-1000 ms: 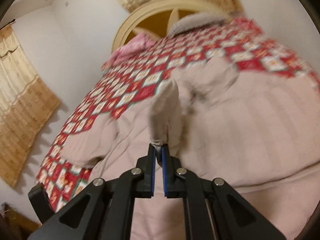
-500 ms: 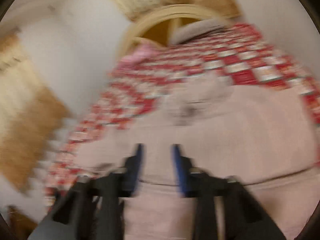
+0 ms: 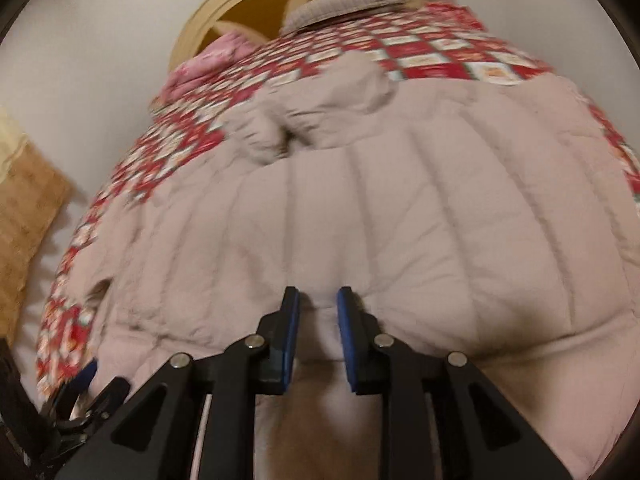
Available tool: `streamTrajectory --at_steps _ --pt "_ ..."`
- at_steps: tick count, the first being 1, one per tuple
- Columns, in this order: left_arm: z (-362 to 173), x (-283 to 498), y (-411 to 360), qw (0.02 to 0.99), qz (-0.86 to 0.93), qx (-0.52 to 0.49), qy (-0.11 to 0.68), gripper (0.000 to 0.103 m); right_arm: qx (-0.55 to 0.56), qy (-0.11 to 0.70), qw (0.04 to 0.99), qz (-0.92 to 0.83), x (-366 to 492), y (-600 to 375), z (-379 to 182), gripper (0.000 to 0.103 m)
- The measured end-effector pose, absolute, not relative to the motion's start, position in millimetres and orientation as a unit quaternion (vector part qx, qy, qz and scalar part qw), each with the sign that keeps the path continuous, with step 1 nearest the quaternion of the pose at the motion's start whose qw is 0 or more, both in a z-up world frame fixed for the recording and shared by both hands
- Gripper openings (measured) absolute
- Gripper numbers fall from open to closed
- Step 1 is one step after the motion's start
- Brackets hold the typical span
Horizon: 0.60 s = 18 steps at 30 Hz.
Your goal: Fold large clothes
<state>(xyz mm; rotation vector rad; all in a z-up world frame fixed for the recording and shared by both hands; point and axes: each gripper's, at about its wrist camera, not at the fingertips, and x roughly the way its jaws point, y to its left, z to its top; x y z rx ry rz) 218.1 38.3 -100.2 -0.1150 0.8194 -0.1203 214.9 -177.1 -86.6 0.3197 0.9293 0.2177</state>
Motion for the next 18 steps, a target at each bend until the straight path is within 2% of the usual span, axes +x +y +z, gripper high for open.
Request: streamTrajectory --at_steps 2,5,7,10,14,16,18 --pt "-76.7 224.8 30.9 0.923 -0.068 -0.057 0.373 0.102 0.151 0.441 0.876 0.124 214.3 -176.0 -78.5 0.025" --pt "-58.5 245.8 15.8 0.936 -0.047 -0.033 0.348 0.102 0.159 0.391 0.898 0.126 204.5 -194.9 -51.5 0.027" --pt "-58.7 269.6 2.5 0.935 -0.023 -0.007 0.354 0.102 0.178 0.349 0.916 0.090 202.4 -222.7 -27.8 0.033" --pt "-76.1 297.4 -10.3 0.929 0.010 0.010 0.370 0.102 0.191 0.339 0.921 -0.009 212.0 -262.6 -23.1 0.035" --pt "-120.5 320.2 -12.5 0.903 0.041 0.029 0.426 0.102 0.198 0.364 0.903 -0.116 225.1 -313.5 -54.7 0.033" --pt "-134.1 321.0 -6.3 0.904 0.028 0.008 0.426 0.102 0.204 0.385 0.890 -0.135 226.8 -331.9 -78.8 0.025" --pt "-134.4 322.2 -4.9 0.905 0.026 0.003 0.425 0.102 0.207 0.408 0.882 -0.114 231.7 -338.7 -114.7 0.025"
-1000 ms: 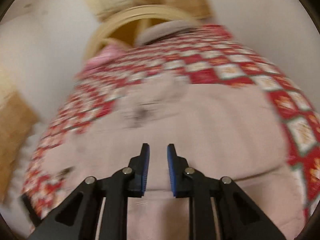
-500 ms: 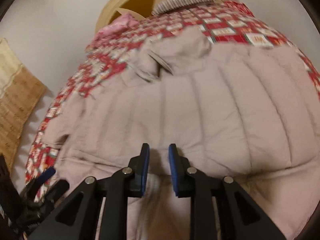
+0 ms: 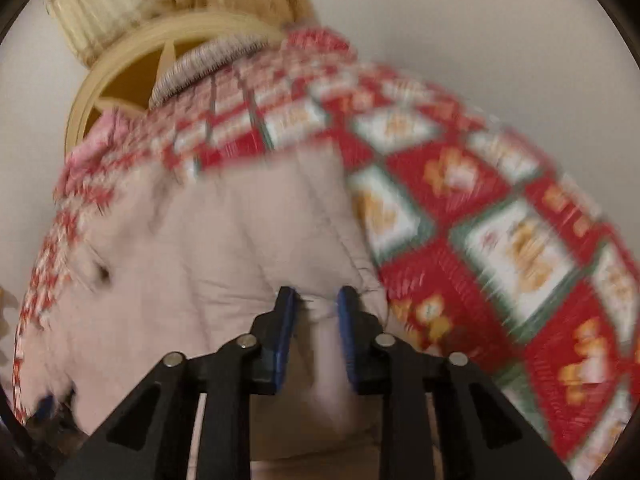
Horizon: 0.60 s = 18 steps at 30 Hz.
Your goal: Fold large clothes
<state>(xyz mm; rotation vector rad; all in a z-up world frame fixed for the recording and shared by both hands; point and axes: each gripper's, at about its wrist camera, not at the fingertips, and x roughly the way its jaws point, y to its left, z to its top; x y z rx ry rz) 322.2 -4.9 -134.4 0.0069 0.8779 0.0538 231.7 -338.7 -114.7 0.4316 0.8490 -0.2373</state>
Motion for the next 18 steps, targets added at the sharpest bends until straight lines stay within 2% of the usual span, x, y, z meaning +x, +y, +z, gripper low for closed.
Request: streamTrajectory --at_steps 2,6,11,12,15,17,18 --pt "-135.3 321.5 -7.4 0.906 0.028 0.008 0.422 0.102 0.191 0.384 0.896 -0.114 230.6 -333.8 -119.0 0.025" --pt "-136.4 322.0 -7.8 0.906 0.028 0.006 0.421 0.102 0.120 0.389 0.901 -0.150 242.1 -311.4 -116.8 0.026" --pt "-136.2 320.8 -10.1 0.906 0.024 -0.001 0.422 0.102 0.096 0.383 0.904 -0.167 239.4 -312.4 -111.9 0.028" --pt "-136.5 321.5 -10.0 0.906 0.024 -0.003 0.422 0.102 0.092 0.376 0.907 -0.167 233.0 -310.2 -105.5 0.031" --pt "-136.7 322.2 -7.7 0.906 0.020 -0.010 0.423 0.102 0.059 0.330 0.931 -0.146 201.6 -284.5 -74.7 0.032" --pt "-136.4 322.3 -5.3 0.906 0.015 -0.018 0.423 0.102 0.028 0.334 0.934 -0.119 199.4 -259.5 -68.3 0.031" --pt "-136.4 321.6 -4.1 0.906 0.012 -0.023 0.423 0.102 0.020 0.349 0.931 -0.103 203.2 -248.5 -72.5 0.039"
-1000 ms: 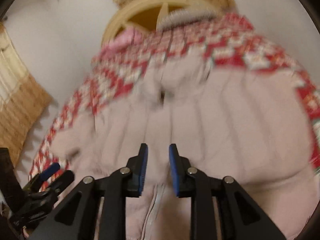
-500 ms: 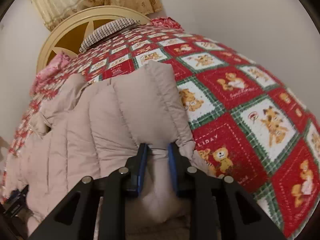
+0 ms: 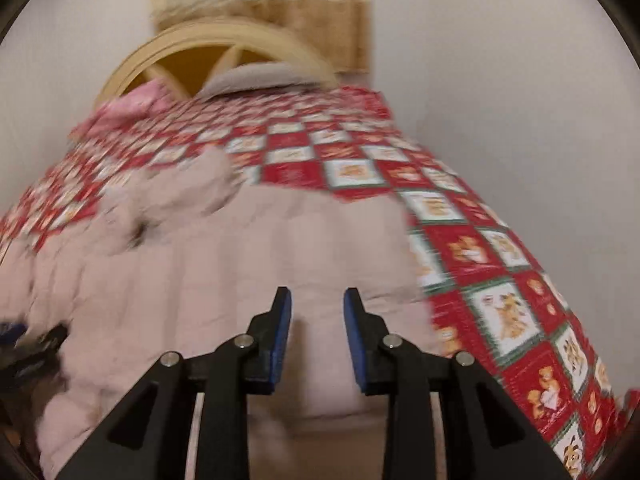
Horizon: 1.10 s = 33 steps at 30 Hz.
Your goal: Fold large clothes
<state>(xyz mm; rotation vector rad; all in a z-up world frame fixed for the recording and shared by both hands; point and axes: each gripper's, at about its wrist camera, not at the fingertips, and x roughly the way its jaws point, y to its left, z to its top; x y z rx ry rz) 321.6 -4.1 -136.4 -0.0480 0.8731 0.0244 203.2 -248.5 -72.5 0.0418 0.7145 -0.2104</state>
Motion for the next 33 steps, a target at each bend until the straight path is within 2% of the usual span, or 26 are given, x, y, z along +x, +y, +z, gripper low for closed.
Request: streamTrajectory --at_steps 1,2,3,6,9,15,18,20,22,25,32,33 --pt "-135.9 320.5 -0.9 0.906 0.005 -0.034 0.423 0.102 0.021 0.363 0.927 -0.095 208.2 -242.6 -79.3 0.056" --pt "-135.1 318.6 3.9 0.905 -0.006 -0.049 0.422 0.102 0.025 0.382 0.920 -0.089 214.8 -240.5 -91.6 0.064" --pt "-133.3 315.5 10.7 0.903 -0.021 -0.067 0.423 0.102 0.024 0.406 0.909 -0.089 223.1 -239.9 -111.5 0.067" --pt "-117.3 301.3 39.9 0.893 -0.064 -0.118 0.429 0.102 0.027 0.408 0.908 -0.088 228.5 -245.6 -117.3 0.069" --pt "-93.4 277.8 101.9 0.900 -0.053 -0.202 0.382 0.102 0.035 0.403 0.911 -0.082 227.4 -250.9 -117.7 0.070" --pt "-72.8 243.1 265.3 0.883 0.207 -0.319 0.274 0.102 0.036 0.401 0.912 -0.080 224.4 -246.6 -116.7 0.072" --pt "-100.0 256.8 322.5 0.827 0.282 -0.369 0.318 0.102 0.036 0.401 0.912 -0.081 224.3 -245.0 -116.9 0.072" --pt "-122.0 267.0 341.0 0.805 0.277 -0.396 0.344 0.102 0.036 0.401 0.912 -0.082 219.5 -239.2 -116.7 0.072" --pt "-133.3 273.9 348.6 0.801 0.274 -0.415 0.332 0.102 0.036 0.401 0.912 -0.082 219.8 -239.5 -116.7 0.072" --pt "-128.5 286.5 341.0 0.837 0.233 -0.403 0.289 0.102 0.036 0.401 0.912 -0.082 220.0 -239.7 -116.8 0.072" --pt "-136.4 314.7 338.0 0.850 0.221 -0.371 0.301 0.102 0.036 0.400 0.912 -0.082 220.1 -239.6 -117.0 0.072" --pt "-136.9 314.3 340.4 0.852 0.221 -0.366 0.301 0.099 0.036 0.400 0.912 -0.082 220.1 -239.7 -117.0 0.072"
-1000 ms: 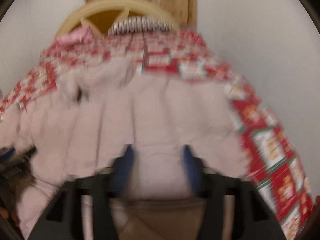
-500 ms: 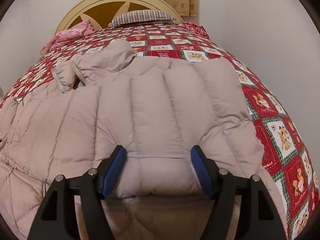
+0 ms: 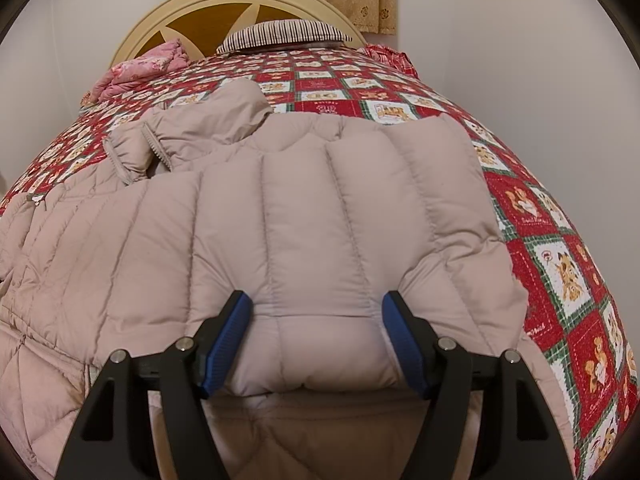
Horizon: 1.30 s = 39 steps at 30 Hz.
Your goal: Fold large clothes
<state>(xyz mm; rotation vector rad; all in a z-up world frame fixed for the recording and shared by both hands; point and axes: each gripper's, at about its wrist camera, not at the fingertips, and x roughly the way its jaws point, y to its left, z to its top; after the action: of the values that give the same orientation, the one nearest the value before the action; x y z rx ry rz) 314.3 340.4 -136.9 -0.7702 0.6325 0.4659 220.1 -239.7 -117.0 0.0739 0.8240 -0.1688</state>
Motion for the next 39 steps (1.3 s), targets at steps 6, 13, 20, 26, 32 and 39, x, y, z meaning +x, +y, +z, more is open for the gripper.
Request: streamTrajectory --at_steps 6,13,20,26,32,39 --pt "-141.9 318.0 342.6 0.867 0.207 -0.331 0.311 0.006 0.039 0.399 0.913 -0.081 220.4 -240.8 -117.1 0.072" --pt "-73.0 312.1 288.1 0.926 0.116 -0.264 0.244 0.006 0.044 0.396 0.914 -0.080 220.3 -241.3 -117.2 0.072" --pt "19.2 291.0 140.9 0.975 -0.071 -0.133 0.164 0.006 0.054 0.392 0.915 -0.076 219.2 -243.5 -117.3 0.072" --pt "24.5 262.7 -10.8 0.955 -0.240 -0.029 0.173 0.006 0.070 0.388 0.917 -0.068 218.3 -247.3 -116.9 0.073" --pt "-49.4 267.2 -99.8 0.928 -0.274 0.031 0.252 0.006 0.094 0.381 0.918 -0.058 215.1 -254.4 -117.3 0.073" --pt "-99.6 269.2 -140.8 0.885 -0.244 0.138 0.371 0.011 0.117 0.375 0.919 -0.047 214.2 -260.1 -117.2 0.074"
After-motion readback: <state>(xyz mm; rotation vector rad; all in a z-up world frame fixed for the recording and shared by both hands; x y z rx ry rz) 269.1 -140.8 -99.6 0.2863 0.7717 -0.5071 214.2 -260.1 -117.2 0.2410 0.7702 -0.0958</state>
